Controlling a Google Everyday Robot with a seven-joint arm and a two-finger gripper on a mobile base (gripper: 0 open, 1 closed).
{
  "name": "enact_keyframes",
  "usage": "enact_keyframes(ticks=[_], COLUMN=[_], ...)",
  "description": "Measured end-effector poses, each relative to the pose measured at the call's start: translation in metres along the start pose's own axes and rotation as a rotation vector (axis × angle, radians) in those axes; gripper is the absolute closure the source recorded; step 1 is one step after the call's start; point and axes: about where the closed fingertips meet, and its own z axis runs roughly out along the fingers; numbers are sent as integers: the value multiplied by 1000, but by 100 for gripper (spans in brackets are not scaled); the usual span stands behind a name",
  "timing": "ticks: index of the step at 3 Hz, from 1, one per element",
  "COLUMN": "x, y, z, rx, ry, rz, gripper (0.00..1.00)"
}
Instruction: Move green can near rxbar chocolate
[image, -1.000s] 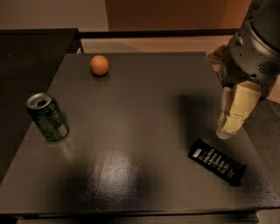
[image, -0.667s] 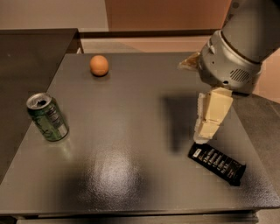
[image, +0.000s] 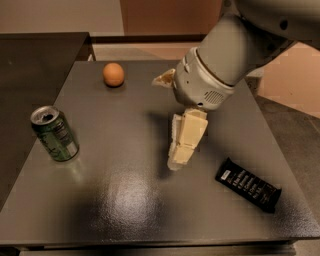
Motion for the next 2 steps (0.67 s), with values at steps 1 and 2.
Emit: enact_keyframes(ticks=[1, 2], x=[-37, -66], y=[-6, -7], z=[29, 58], rx=[0, -16], ry=[-94, -164], rz=[-2, 1], gripper=[0, 0])
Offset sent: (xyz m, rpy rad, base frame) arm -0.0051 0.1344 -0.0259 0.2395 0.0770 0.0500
